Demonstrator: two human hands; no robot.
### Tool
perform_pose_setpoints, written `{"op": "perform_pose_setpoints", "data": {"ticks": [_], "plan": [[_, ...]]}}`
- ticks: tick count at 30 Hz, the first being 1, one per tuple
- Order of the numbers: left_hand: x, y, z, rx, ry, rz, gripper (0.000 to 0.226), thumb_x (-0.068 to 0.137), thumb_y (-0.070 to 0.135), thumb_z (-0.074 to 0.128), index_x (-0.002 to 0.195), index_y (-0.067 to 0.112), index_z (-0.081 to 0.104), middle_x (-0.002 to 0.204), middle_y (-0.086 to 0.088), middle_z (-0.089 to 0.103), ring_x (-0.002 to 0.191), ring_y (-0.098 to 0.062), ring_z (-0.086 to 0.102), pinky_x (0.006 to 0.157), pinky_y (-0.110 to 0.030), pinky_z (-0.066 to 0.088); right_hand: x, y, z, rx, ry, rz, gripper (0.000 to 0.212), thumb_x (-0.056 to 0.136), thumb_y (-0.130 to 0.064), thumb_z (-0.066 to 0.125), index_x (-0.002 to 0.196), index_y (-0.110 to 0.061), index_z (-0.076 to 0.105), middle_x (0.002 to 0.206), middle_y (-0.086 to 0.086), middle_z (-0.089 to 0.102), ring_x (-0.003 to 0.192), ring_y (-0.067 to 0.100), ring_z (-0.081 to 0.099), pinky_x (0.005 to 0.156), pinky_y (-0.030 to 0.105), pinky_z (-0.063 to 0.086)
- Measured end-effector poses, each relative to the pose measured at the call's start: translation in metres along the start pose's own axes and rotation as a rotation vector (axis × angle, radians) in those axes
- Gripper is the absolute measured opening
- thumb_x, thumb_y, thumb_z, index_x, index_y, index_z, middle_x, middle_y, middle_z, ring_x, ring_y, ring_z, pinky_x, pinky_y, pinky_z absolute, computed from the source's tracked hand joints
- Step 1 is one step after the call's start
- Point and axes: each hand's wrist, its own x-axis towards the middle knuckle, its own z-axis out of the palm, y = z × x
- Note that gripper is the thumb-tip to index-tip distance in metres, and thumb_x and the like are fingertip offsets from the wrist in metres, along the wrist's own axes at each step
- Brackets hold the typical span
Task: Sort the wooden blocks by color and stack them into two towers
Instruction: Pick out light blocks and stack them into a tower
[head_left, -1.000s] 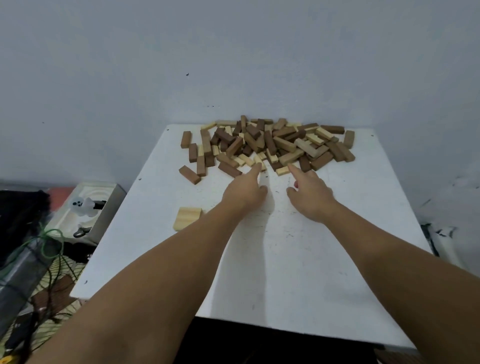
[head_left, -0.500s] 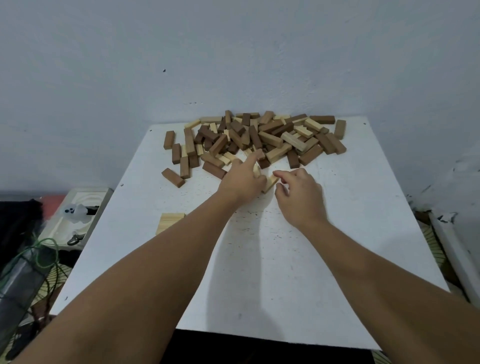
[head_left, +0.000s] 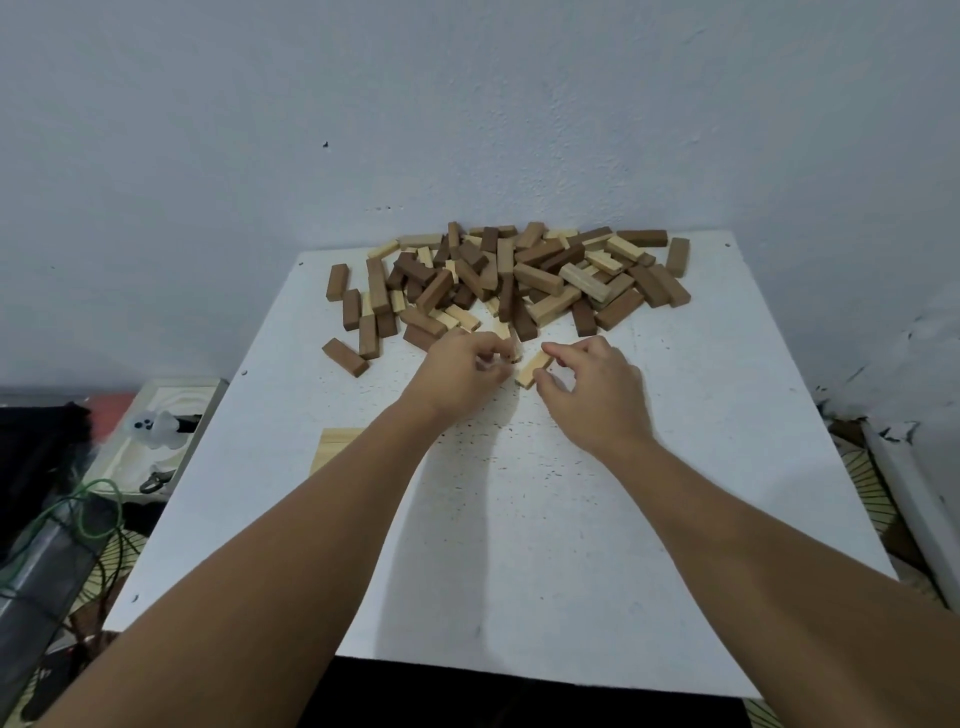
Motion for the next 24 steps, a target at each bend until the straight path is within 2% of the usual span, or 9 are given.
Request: {"op": "perform_pose_setpoints", "data": {"ticks": [2, 4, 6, 9, 11, 16, 20, 22, 24], "plan": [[-0.001, 0.000, 0.000, -0.092, 0.012, -0.016, 0.008, 0.094, 0.030, 0.075, 0.100, 0.024, 0.075, 0.110, 0.001, 0.066, 0.095, -0.013, 0.065, 0.078, -0.025, 0.047, 0.000, 0.000, 0.000, -0.007, -0.004, -0.004, 0.044, 0.098, -0.049, 0.058, 0.139, -0.033, 0.063, 0.119, -0.006, 0.058, 0.113, 0.018, 0.054, 0.100, 0.041, 0.041], [0.001, -0.002, 0.001, -0.149, 0.034, -0.032, 0.013, 0.092, 0.032, 0.077, 0.095, 0.022, 0.069, 0.107, 0.000, 0.067, 0.092, -0.015, 0.065, 0.071, -0.026, 0.045, -0.001, -0.001, -0.001, 0.004, -0.008, -0.003, 0.048, 0.098, -0.054, 0.057, 0.141, -0.034, 0.061, 0.119, -0.007, 0.057, 0.115, 0.018, 0.052, 0.101, 0.041, 0.040], [0.003, -0.004, 0.001, -0.130, 0.021, -0.061, 0.026, 0.089, 0.035, 0.079, 0.107, 0.027, 0.063, 0.110, -0.002, 0.062, 0.094, -0.018, 0.065, 0.068, -0.027, 0.046, -0.001, -0.002, -0.002, -0.009, -0.023, -0.012, 0.055, 0.094, -0.062, 0.057, 0.143, -0.036, 0.058, 0.120, -0.008, 0.056, 0.116, 0.017, 0.051, 0.104, 0.041, 0.039], [0.008, -0.003, -0.002, -0.111, -0.048, -0.108, 0.060, 0.090, 0.035, 0.079, 0.142, 0.033, 0.051, 0.116, -0.001, 0.059, 0.098, -0.017, 0.063, 0.078, -0.029, 0.050, -0.001, -0.001, -0.002, -0.048, -0.058, -0.030, 0.066, 0.088, -0.070, 0.059, 0.146, -0.039, 0.054, 0.123, -0.010, 0.053, 0.120, 0.015, 0.048, 0.105, 0.040, 0.035], [0.013, -0.003, -0.006, -0.087, -0.096, -0.115, 0.071, 0.091, 0.033, 0.078, 0.153, 0.033, 0.044, 0.111, 0.003, 0.058, 0.094, -0.013, 0.060, 0.078, -0.027, 0.049, 0.000, -0.001, -0.002, -0.061, -0.075, -0.028, 0.069, 0.086, -0.072, 0.060, 0.146, -0.038, 0.053, 0.125, -0.010, 0.052, 0.121, 0.015, 0.047, 0.105, 0.039, 0.034], [0.027, -0.002, -0.014, -0.091, -0.206, -0.158, 0.069, 0.087, 0.026, 0.084, 0.148, 0.032, 0.053, 0.094, 0.002, 0.063, 0.078, -0.012, 0.061, 0.065, -0.020, 0.045, 0.002, 0.001, 0.000, -0.022, -0.066, 0.001, 0.059, 0.093, -0.054, 0.061, 0.148, -0.036, 0.053, 0.127, -0.010, 0.054, 0.121, 0.015, 0.047, 0.105, 0.037, 0.032], [0.029, -0.003, -0.013, -0.101, -0.183, -0.149, 0.055, 0.084, 0.025, 0.087, 0.134, 0.032, 0.065, 0.091, 0.001, 0.060, 0.071, -0.009, 0.057, 0.051, -0.011, 0.041, 0.002, 0.001, 0.000, -0.014, -0.062, -0.001, 0.053, 0.094, -0.046, 0.060, 0.147, -0.037, 0.055, 0.128, -0.008, 0.056, 0.120, 0.016, 0.048, 0.104, 0.038, 0.033], [0.026, -0.005, -0.011, -0.077, -0.156, -0.127, 0.054, 0.082, 0.030, 0.088, 0.131, 0.033, 0.067, 0.098, 0.003, 0.058, 0.079, -0.008, 0.057, 0.058, -0.016, 0.042, 0.002, 0.001, 0.000, -0.013, -0.058, -0.011, 0.051, 0.093, -0.045, 0.061, 0.144, -0.038, 0.057, 0.127, -0.008, 0.056, 0.120, 0.016, 0.048, 0.104, 0.039, 0.034], [0.023, -0.007, -0.008, -0.028, -0.140, -0.089, 0.056, 0.078, 0.036, 0.091, 0.130, 0.037, 0.068, 0.114, 0.002, 0.053, 0.098, -0.013, 0.059, 0.076, -0.023, 0.049, 0.002, 0.001, 0.000, -0.010, -0.057, -0.022, 0.049, 0.093, -0.045, 0.062, 0.141, -0.039, 0.060, 0.125, -0.010, 0.055, 0.119, 0.016, 0.048, 0.101, 0.036, 0.032]]}}
